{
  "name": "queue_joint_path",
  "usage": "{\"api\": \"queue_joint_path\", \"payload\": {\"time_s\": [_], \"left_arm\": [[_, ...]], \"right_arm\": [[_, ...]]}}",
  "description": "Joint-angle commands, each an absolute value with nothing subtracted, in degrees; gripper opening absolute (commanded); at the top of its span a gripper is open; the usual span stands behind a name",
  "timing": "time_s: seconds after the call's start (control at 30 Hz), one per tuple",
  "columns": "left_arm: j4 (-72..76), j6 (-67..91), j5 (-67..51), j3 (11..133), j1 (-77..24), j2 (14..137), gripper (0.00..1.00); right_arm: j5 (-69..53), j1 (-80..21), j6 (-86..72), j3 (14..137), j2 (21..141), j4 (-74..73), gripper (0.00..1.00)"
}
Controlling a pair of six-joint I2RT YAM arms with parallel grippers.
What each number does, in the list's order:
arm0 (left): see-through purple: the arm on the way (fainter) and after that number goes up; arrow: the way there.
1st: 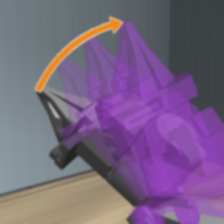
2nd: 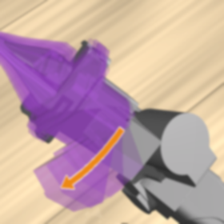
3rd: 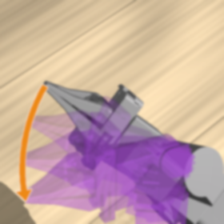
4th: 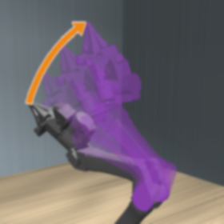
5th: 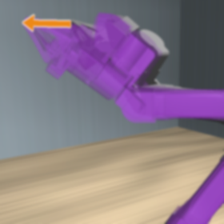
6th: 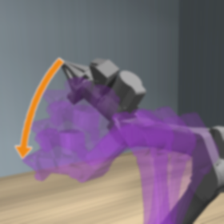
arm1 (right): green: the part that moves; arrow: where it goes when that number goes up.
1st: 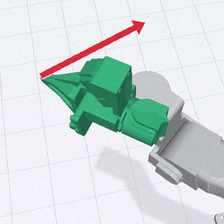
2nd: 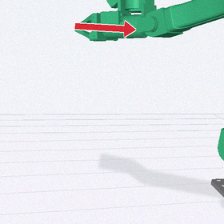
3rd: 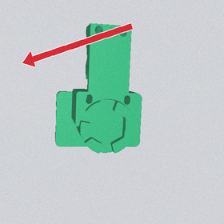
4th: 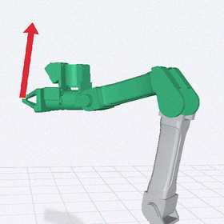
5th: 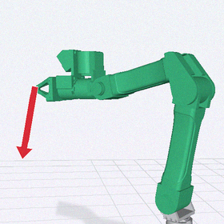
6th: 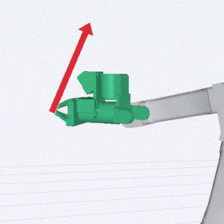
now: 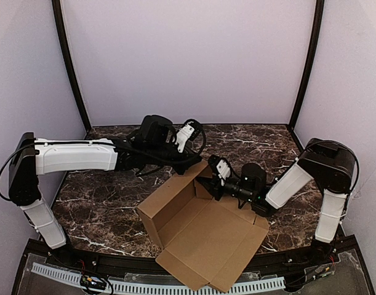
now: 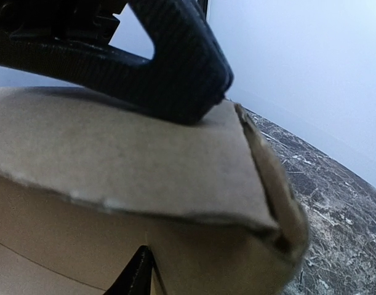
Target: Fold the paper box
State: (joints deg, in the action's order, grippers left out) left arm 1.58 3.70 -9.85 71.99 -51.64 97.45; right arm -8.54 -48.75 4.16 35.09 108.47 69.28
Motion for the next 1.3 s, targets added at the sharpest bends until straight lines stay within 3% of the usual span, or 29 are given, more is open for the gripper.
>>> {"api": "queue_joint_path", "payload": {"time_s": [0.0,0.13,0.33,0.47,0.63,0.9,1.0,1.27], "left_arm": [[-3.4,3.9,-10.0,72.7,-51.6,99.1,0.01],[-4.0,3.7,-10.0,73.6,-51.9,100.1,0.01],[-4.9,3.7,-9.6,74.6,-52.3,101.2,0.01],[-5.4,3.7,-9.5,75.1,-52.4,101.5,0.01],[-5.7,3.9,-9.4,75.4,-52.5,101.5,0.01],[-6.2,4.0,-9.3,75.6,-52.5,101.5,0.01],[-6.4,4.0,-9.3,75.5,-52.6,101.5,0.01],[-6.2,4.0,-9.3,75.4,-52.6,101.6,0.01]], "right_arm": [[-5.5,-48.5,4.1,32.9,108.0,72.7,0.25],[-4.1,-48.5,3.9,32.8,108.8,73.1,0.08],[-3.7,-48.4,3.3,33.3,109.9,74.2,0.21],[-3.9,-48.4,3.3,34.0,110.7,74.2,0.22],[-4.2,-48.4,3.0,34.7,112.3,74.5,0.00],[-3.1,-48.3,2.5,34.9,114.3,77.4,0.00],[-3.6,-48.3,2.1,35.2,115.1,77.2,0.12],[-3.3,-48.4,1.5,35.6,117.3,77.1,0.16]]}}
